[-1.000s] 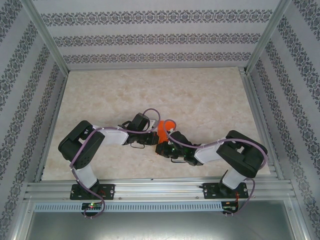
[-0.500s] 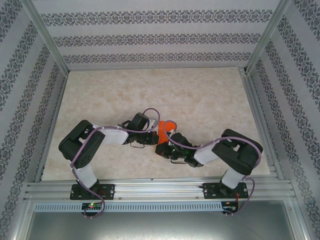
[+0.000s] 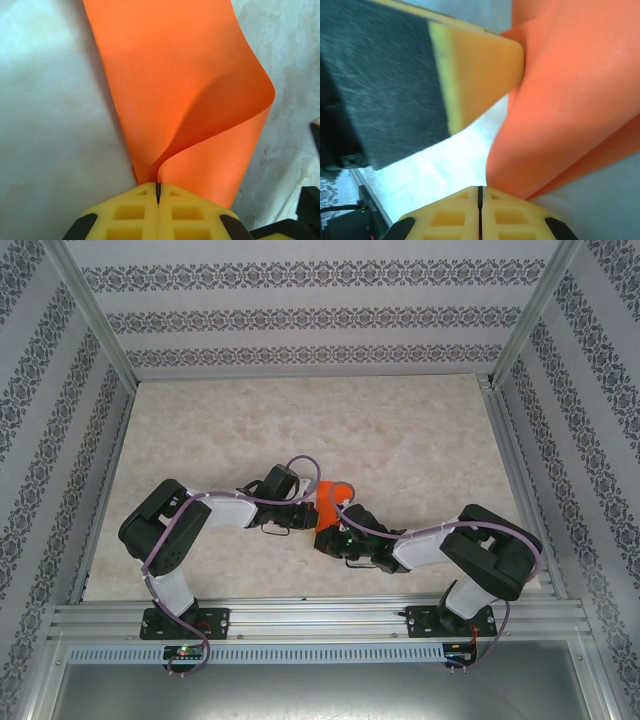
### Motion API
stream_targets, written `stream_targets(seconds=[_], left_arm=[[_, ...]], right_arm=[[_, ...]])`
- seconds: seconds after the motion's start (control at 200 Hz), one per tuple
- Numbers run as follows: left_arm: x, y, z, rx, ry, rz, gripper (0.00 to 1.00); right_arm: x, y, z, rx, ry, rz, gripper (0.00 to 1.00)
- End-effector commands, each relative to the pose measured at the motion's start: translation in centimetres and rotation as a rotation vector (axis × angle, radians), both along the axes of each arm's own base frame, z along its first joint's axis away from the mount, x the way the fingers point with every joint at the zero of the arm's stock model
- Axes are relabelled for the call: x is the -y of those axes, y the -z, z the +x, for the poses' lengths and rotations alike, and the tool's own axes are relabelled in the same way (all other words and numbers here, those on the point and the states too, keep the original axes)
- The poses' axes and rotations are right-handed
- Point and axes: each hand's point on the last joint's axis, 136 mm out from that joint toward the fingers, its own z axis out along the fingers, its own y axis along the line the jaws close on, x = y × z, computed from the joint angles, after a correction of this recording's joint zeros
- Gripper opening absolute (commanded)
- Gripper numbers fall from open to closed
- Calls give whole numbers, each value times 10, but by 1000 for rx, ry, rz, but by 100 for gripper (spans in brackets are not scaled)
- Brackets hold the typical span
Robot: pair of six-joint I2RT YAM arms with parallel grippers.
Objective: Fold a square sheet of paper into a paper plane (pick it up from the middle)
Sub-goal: Third fold the triangle at the center of the table.
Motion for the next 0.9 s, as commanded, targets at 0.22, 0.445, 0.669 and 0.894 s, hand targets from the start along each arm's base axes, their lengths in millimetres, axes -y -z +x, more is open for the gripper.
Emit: stream_targets(seconds=[0.22,0.445,0.669,0.894], left_arm=[[-25,37,-10,-91,-30,135,0],[-22,32,-10,-84,-7,123,0],[-16,27,-7,-81,9,104,0],[-13,23,-5,-76,26,95,1]], right_arm=[[5,4,-3,-18,8,-20,8],[31,-38,19,73,70,30,8],[46,-41,40,74,107,39,8],[45,-40,53,60,94,32,8]])
